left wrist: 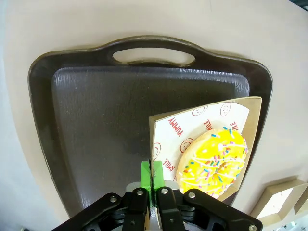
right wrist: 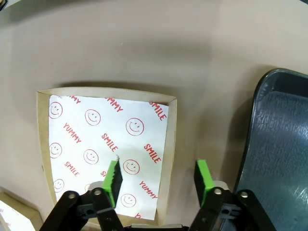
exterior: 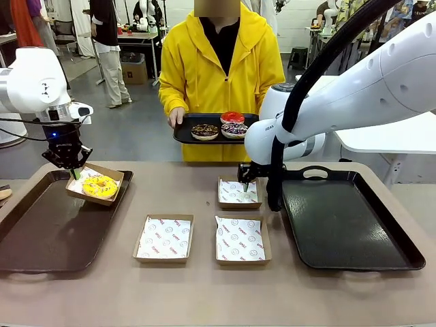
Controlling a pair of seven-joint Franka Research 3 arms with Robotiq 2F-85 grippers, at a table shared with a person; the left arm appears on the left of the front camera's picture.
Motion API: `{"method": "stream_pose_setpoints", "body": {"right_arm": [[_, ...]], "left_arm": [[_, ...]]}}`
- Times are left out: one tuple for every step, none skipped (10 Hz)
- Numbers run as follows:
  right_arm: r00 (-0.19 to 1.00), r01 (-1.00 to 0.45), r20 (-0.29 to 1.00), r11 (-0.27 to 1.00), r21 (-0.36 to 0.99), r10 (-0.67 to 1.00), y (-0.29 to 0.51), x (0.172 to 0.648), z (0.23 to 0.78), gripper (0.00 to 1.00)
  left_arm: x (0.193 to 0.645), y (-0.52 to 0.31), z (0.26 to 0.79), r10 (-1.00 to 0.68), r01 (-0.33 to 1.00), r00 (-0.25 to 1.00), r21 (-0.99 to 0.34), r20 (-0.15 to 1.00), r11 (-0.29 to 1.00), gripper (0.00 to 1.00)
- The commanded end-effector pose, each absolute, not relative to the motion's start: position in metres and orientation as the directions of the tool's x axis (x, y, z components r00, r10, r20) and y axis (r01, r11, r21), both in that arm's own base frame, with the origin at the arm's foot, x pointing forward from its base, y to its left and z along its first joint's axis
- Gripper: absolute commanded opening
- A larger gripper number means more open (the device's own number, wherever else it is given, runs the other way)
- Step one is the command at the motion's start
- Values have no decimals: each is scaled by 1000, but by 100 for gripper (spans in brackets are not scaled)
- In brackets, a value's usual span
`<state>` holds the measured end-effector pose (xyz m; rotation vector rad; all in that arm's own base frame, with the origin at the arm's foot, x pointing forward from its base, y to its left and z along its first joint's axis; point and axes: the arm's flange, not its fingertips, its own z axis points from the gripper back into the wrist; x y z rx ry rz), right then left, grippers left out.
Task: Individually package the donuts and arrange them on the tray.
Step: Place the picked Paper togo box on the Handle tray while simultaneously picking up another Paper togo box from the table with the other hand.
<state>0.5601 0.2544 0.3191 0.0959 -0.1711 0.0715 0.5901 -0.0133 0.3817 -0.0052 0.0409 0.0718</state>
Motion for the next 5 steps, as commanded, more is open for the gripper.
{"method": "stream_pose_setpoints", "body": {"right_arm": [[981,-59,188,996,65,45,259,566,322,0],[981,-58,187,996,67,44,259,566,321,0],[981,-57,187,996,67,44,259,566,320,17],[981,-57,187,996,68,43,260,566,320,7],[981,-55,187,996,67,41,259,566,320,0]], "left_arm": [[596,-17,382,101,-101,994,-2,-27,995,61],[596,-17,381,101,-101,994,1,-30,995,100],[596,-17,380,101,-101,994,2,-32,995,100],[596,-18,378,100,-100,994,2,-36,995,100],[596,-19,378,99,-99,994,3,-39,995,82]]}}
